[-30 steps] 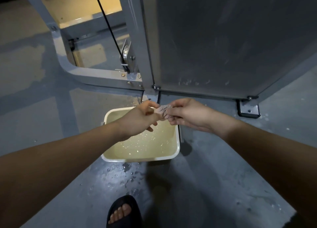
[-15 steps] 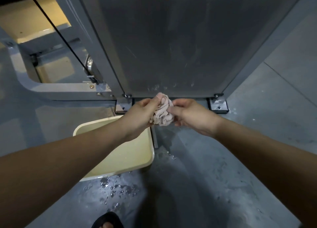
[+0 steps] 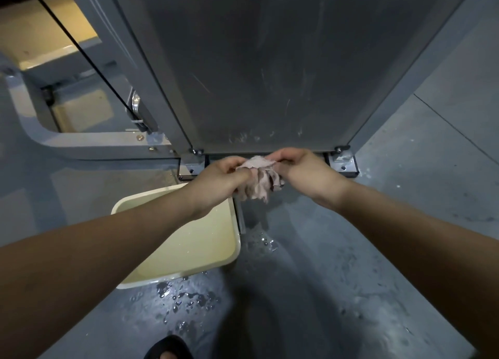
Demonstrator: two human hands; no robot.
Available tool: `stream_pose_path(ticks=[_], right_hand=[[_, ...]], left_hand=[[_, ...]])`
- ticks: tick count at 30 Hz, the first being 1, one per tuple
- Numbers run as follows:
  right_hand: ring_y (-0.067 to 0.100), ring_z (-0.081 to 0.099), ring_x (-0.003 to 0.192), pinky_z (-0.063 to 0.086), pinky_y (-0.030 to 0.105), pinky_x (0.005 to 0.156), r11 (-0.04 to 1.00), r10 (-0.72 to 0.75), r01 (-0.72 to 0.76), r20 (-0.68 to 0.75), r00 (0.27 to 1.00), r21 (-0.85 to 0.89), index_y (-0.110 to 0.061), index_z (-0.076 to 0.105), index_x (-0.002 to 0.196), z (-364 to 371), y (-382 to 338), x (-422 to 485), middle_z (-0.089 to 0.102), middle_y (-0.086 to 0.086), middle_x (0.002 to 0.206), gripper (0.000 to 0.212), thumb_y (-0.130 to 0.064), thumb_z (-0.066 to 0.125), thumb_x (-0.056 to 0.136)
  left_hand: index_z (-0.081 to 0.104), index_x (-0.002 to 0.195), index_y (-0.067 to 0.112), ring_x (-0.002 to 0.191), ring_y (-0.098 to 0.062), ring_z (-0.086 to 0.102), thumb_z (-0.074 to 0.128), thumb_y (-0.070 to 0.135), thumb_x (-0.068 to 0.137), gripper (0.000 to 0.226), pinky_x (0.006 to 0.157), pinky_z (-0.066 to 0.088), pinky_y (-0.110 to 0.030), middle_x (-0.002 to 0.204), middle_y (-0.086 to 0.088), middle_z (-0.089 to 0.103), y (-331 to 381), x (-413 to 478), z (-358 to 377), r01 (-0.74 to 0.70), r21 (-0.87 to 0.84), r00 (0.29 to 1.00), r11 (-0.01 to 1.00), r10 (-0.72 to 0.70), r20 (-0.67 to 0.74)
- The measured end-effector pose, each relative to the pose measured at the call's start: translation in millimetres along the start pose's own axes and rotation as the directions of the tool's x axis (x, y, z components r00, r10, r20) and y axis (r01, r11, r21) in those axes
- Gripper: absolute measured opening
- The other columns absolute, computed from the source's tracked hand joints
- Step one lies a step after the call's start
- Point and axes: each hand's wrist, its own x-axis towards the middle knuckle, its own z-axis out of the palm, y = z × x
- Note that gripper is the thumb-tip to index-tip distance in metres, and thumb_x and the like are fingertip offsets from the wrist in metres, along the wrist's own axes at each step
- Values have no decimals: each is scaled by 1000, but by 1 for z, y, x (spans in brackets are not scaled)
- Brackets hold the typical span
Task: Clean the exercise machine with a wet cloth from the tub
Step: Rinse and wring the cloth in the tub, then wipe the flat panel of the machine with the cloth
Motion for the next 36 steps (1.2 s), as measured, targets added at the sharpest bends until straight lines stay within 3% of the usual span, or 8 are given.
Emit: stream_pose_path(ticks=[3,6,12,17,19,22,31,36], right_hand=[[10,57,73,42,11,61,999,39,-40,-137,990,-1,-18,63,113,4,-4,2,63,0,88,13,-19,62,100],[12,56,83,44,27,74,986,118,-141,-227,967,-84,-18,55,109,8,-4,1,59,1,104,23,-40,54,104],[14,71,99,54,33,91,998,7,-17,189,982,52,-26,65,109,29,-3,-7,75,-4,106,30,-51,68,93],[15,59,53,44,26,53,998,-20,14,93,995,63,-19,62,77,29,-5,-6,66,2,64,21,-22,69,97],[24,55,56,37,30,53,973,-5,-14,83,996,230,-21,59,72,28,-7,-4,60,12,65,23,-23,69,93],[27,61,77,45,39,73,912,17,-45,72,997,409,-18,60,83,27,-7,1,64,14,80,14,-21,64,96],[23,66,90,53,38,82,866,-54,-51,195,979,497,-11,67,103,34,-11,2,71,8,95,14,-11,53,105],[21,70,85,55,37,80,887,5,13,-38,999,461,-12,64,93,50,-5,14,73,6,90,9,-4,68,96]], left_hand=[[71,108,10,86,-36,60,67,36,79,38,78,48,-42,104,-28,69,1,1,-4,12,-138,996,990,-24,-85],[64,122,-3,87,-34,55,55,34,89,51,74,44,-39,103,-36,64,4,-1,-6,62,-300,989,952,-99,-108],[56,128,-6,97,-41,65,48,47,103,60,81,49,-47,114,-30,65,6,-1,-6,80,-447,977,891,-159,-141],[55,76,10,39,-16,51,48,39,107,42,45,42,-23,53,-6,57,1,6,-16,136,-55,867,989,-146,-477],[59,99,14,54,-13,58,59,25,102,12,56,50,-26,74,-5,65,-5,4,-18,139,77,915,987,-99,-391],[53,133,24,90,-19,64,55,0,95,45,73,52,-36,117,-1,60,-6,-1,-19,33,-17,991,999,-35,-132],[62,93,6,73,-23,67,60,-2,98,10,71,57,-33,80,-12,70,3,10,-18,3,-400,993,916,-52,-110],[70,101,0,83,-27,70,59,-4,98,12,86,58,-39,89,-15,74,6,16,-23,58,-235,989,970,-88,-116]])
